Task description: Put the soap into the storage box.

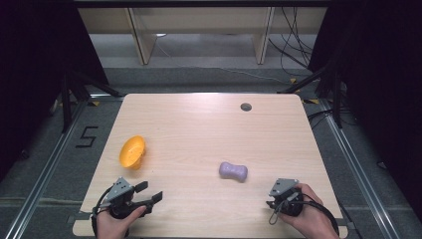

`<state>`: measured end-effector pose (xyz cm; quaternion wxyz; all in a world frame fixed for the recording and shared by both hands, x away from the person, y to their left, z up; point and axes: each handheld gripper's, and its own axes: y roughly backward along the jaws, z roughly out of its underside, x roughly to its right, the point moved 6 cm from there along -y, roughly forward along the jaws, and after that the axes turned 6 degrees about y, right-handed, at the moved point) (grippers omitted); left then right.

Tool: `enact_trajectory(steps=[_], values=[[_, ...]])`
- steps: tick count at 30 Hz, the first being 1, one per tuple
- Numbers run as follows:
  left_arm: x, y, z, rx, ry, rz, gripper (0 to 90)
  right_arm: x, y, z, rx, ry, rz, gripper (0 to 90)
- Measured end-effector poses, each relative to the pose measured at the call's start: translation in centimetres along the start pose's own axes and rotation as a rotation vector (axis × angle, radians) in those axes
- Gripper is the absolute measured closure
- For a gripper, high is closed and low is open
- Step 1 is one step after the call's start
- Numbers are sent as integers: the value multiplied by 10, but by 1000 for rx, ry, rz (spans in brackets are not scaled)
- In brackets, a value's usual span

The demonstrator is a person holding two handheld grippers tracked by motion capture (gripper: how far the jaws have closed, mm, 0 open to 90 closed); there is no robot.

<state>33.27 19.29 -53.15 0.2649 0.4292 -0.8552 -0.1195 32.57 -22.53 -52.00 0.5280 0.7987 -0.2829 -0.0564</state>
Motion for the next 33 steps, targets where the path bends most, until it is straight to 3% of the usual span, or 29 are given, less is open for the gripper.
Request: enact_trajectory(steps=[2, 5, 7, 10, 11, 17, 18, 19, 21, 31, 33], values=[[0, -1, 0, 6, 13, 5, 244, 0, -2, 0, -2, -7, -22, 650], [-1, -1, 0, 7, 6, 3, 244, 2, -3, -2, -12, 5, -15, 647], [0, -1, 1, 2, 13, 7, 243, 3, -4, -6, -43, 9, -36, 612], [1, 1, 1, -18, -8, -3, 241, 7, -6, -16, -77, 49, -53, 575], [1, 0, 1, -10, -8, 14, 241, 9, -8, -22, -100, 85, -69, 567], [2, -1, 1, -8, -10, 12, 239, 18, -7, -46, -141, 117, -101, 548], [2, 0, 1, -12, -11, 5, 238, 20, -9, -56, -192, 137, -118, 545], [2, 0, 1, -12, -11, 4, 237, 22, -10, -60, -197, 164, -132, 545], [2, 0, 1, -13, -11, 3, 236, 25, -12, -70, -226, 173, -141, 543], [2, -1, 0, -1, -17, 18, 231, 39, -30, -107, -220, 230, -134, 519], [2, -2, 0, 2, -5, 12, 229, 38, -30, -112, -231, 201, -128, 519]])
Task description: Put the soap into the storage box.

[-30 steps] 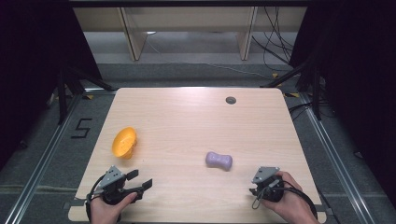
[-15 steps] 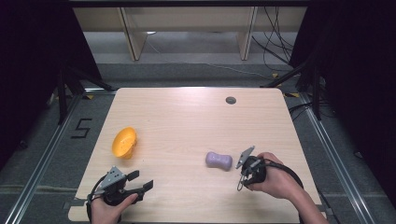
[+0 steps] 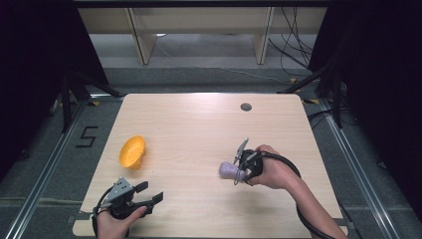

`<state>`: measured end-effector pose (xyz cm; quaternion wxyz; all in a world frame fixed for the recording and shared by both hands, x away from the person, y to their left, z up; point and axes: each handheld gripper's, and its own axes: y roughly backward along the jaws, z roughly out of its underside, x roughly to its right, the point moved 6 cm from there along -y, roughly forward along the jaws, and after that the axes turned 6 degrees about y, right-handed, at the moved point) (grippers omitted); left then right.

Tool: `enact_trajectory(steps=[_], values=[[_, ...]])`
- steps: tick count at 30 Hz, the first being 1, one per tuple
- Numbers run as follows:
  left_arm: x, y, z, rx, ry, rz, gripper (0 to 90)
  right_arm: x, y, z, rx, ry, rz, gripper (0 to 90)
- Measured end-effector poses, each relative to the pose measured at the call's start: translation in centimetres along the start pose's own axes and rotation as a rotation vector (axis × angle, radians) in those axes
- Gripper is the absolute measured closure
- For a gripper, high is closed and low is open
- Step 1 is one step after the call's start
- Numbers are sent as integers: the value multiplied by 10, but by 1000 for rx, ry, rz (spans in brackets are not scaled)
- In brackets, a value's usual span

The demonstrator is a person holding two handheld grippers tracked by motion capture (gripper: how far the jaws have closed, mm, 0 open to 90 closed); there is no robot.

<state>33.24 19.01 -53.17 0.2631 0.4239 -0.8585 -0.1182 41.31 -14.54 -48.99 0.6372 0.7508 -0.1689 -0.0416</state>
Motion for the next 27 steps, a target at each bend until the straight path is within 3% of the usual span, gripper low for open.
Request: enact_trajectory(steps=[4, 5, 8, 12, 17, 18, 20, 21, 25, 27], values=[[2, 0, -1, 18, 4, 5, 211, 5, -4, -10, -7, 16, -1, 491], [2, 0, -2, 20, 0, 7, 201, 10, -6, -13, -7, 46, 0, 471], [1, 1, -3, 25, -6, -1, 196, 16, -11, -16, -17, 71, 3, 461], [1, 0, -3, 24, -2, 5, 196, 17, -14, -19, -40, 55, 7, 455], [3, -1, -3, 23, -1, 14, 196, 23, -20, -21, -46, 96, -4, 436], [3, -1, -2, 23, 0, 10, 197, 21, -20, -22, -58, 64, -8, 431], [3, -1, -2, 22, -2, 6, 196, 22, -23, -22, -67, 65, -21, 412], [2, 0, -2, 20, -4, 6, 193, 24, -25, -22, -76, 89, -26, 411], [1, 0, -3, 21, -3, 7, 189, 24, -25, -25, -79, 65, -35, 412], [1, 0, -2, 18, -4, 1, 190, 24, -26, -27, -77, 78, -50, 411]])
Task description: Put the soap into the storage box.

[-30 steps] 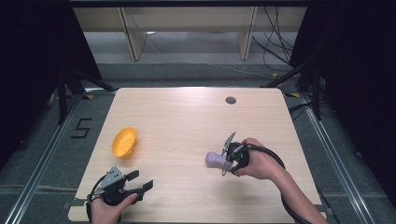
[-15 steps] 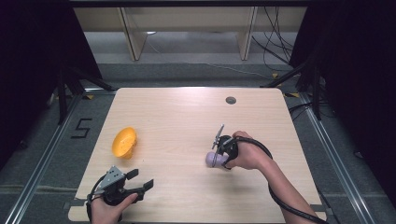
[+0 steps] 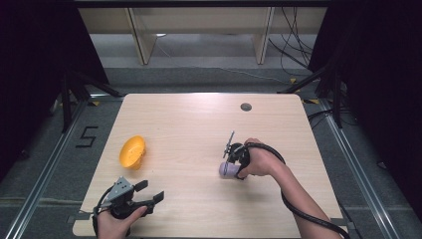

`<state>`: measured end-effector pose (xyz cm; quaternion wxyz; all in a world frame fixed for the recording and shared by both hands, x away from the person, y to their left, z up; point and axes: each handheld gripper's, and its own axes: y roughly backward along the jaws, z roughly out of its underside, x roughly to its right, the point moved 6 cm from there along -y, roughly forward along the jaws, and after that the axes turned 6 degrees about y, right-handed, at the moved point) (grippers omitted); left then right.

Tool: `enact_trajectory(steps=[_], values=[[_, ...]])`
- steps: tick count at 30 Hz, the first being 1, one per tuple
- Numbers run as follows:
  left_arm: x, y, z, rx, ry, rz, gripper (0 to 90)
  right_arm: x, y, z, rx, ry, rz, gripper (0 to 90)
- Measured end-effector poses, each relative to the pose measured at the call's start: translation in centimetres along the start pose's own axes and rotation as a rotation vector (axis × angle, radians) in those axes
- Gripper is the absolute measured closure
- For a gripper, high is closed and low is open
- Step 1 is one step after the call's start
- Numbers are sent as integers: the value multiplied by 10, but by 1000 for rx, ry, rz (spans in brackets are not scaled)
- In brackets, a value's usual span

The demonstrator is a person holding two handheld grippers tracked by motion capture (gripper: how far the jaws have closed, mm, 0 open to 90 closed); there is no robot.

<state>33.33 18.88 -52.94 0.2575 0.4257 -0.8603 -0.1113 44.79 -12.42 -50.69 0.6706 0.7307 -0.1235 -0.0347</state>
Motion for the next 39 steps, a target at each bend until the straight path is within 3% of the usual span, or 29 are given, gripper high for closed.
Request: enact_trajectory(steps=[3, 8, 9, 10, 15, 16, 21, 23, 31, 33, 39], values=[[0, 0, 0, -2, -6, 3, 190, 2, -2, -3, 5, 24, 5, 411], [0, 0, 0, -1, 1, -1, 190, 2, -7, -7, 0, 13, -5, 411], [0, 0, 0, -2, 0, 0, 190, 3, -9, -8, 6, 37, -15, 411], [0, 0, 0, -1, 0, 0, 190, 2, -10, -8, -3, 15, -16, 411], [0, 0, 0, -1, -1, 0, 190, 4, -14, -10, -11, 42, -29, 407], [0, 0, 0, -1, 0, 0, 189, 3, -15, -10, -19, 19, -25, 411], [0, -1, 0, -3, -3, 5, 187, 6, -21, -14, -19, 62, -41, 406], [0, -1, 0, -3, -5, 7, 186, 3, -22, -14, -36, 26, -57, 405], [0, -1, 0, -2, -1, 4, 190, 8, -27, -18, -38, 58, -74, 418], [0, -1, 0, -2, -6, 3, 192, 7, -27, -18, -44, 40, -80, 428], [-1, 0, -1, 2, -6, -3, 195, 7, -30, -18, -58, 46, -89, 447]])
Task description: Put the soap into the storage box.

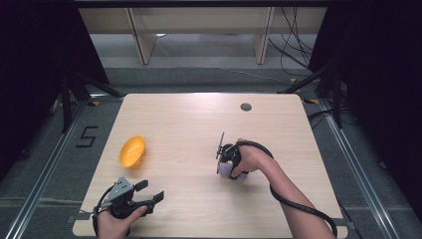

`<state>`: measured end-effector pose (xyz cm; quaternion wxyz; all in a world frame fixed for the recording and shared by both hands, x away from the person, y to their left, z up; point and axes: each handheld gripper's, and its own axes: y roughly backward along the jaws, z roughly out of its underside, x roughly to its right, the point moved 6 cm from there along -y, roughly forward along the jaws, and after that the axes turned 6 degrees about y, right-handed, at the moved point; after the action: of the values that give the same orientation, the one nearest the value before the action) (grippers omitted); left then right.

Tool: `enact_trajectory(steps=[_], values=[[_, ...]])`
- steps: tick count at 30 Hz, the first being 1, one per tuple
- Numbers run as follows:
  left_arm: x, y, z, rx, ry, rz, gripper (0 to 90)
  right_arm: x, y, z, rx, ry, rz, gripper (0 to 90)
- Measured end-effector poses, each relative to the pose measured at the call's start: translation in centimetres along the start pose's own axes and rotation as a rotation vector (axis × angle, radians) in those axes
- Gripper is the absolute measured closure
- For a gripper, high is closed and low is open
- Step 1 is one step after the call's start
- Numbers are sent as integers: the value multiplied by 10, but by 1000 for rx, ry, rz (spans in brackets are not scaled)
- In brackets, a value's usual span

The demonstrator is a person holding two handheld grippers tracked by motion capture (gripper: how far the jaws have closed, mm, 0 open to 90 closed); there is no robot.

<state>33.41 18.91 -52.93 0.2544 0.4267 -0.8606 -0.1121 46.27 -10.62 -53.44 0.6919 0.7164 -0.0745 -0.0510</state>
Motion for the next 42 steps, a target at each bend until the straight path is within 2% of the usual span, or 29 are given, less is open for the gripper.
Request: enact_trajectory(steps=[6, 8, 11, 12, 13, 18, 20, 26, 27, 28, 30, 31, 34, 35, 36, 37, 40, 41, 42], values=[[-1, 0, 0, 0, 3, -3, 197, 0, -2, -1, -5, 3, -2, 475], [-1, 0, 0, -5, 1, -7, 201, 0, -2, -2, -1, 20, -8, 496], [-1, 0, 1, -9, 5, -10, 208, 0, -2, -3, 10, 41, 3, 497], [-1, 0, 1, -4, 6, 5, 210, -1, -1, -2, 9, 27, 14, 498], [-1, 0, 1, -6, 5, 5, 212, -1, -1, -2, 15, 34, 12, 498], [-1, 1, 0, -9, 3, -8, 237, -3, 0, 0, 33, 64, 43, 499], [-1, 1, 0, -3, 6, -2, 239, -2, -1, -1, 61, 125, 65, 500], [-2, 0, 1, -6, 3, 5, 239, -3, 0, 2, 78, 179, 107, 500], [-2, 0, 1, -6, 3, 3, 239, -6, 1, 3, 74, 160, 107, 500], [-1, 0, 1, -4, 4, -1, 239, -6, 1, 2, 87, 179, 117, 500], [-1, 1, 0, 0, 12, -10, 241, -7, 1, 5, 89, 185, 124, 500], [-1, 1, 0, 0, 13, -9, 241, -11, 2, 7, 80, 132, 121, 500], [-1, 0, 1, -2, 17, -12, 241, -11, 2, 10, 95, 153, 130, 500], [-1, 0, 1, -1, 18, -8, 241, -14, 2, 11, 95, 130, 132, 500], [-1, 0, 1, -2, 18, -10, 240, -13, 3, 12, 105, 146, 140, 500], [-1, 0, 1, -1, 16, -12, 240, -14, 3, 13, 101, 130, 136, 500], [-1, 1, 1, -10, 15, -20, 239, -11, 4, 13, 126, 186, 153, 501], [-1, 0, 1, -6, 16, -17, 239, -14, 6, 15, 112, 154, 147, 500], [-1, 0, 1, -1, 17, -7, 239, -14, 7, 16, 115, 146, 144, 500]])
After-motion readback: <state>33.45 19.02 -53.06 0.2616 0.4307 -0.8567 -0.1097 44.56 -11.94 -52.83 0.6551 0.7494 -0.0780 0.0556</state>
